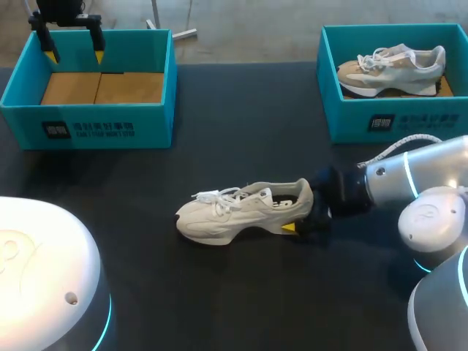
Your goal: Take the shoe out of the shoebox, open the shoe tongue, remove and reinsert the insole, then place the shoe into the shoebox
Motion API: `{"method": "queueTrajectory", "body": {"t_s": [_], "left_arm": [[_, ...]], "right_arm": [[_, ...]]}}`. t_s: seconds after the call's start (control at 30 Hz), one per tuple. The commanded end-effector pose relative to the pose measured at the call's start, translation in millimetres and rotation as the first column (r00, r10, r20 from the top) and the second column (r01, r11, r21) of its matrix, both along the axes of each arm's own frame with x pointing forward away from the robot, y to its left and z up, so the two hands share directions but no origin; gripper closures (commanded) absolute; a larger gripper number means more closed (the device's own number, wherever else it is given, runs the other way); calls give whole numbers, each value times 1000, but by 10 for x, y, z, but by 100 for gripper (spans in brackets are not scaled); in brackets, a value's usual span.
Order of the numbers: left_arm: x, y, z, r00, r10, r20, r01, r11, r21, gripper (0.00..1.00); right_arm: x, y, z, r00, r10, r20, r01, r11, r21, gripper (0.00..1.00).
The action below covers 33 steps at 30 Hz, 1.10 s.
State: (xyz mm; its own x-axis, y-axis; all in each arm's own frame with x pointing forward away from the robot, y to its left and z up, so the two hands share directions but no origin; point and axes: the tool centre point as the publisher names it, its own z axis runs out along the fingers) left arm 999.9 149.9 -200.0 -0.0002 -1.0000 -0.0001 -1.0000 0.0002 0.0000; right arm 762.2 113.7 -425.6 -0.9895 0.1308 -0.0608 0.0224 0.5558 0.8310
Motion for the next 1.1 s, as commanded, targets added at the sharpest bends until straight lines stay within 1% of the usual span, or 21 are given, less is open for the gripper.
{"method": "queueTrajectory", "body": {"t_s": [0.03, 0.17, 0.3, 0.5, 1.1], "left_arm": [[1, 0, 0, 1000, 0, 0, 0, 1000, 0, 0], [1, 0, 0, 1000, 0, 0, 0, 1000, 0, 0], [1, 0, 0, 1000, 0, 0, 0, 1000, 0, 0], [1, 0, 0, 1000, 0, 0, 0, 1000, 0, 0], [1, 0, 0, 1000, 0, 0, 0, 1000, 0, 0]], "right_arm": [[-38, -105, 33, 1000, -6, 2, 6, 1000, -13, 100], [-31, -186, 51, 1000, -11, 2, 11, 1000, -27, 100], [-30, -201, 40, 1000, -9, -3, 9, 999, -32, 100], [-47, -174, -30, 1000, 11, -22, -12, 999, -41, 100], [-47, -174, -30, 1000, 11, -22, -12, 999, -41, 100]]}}
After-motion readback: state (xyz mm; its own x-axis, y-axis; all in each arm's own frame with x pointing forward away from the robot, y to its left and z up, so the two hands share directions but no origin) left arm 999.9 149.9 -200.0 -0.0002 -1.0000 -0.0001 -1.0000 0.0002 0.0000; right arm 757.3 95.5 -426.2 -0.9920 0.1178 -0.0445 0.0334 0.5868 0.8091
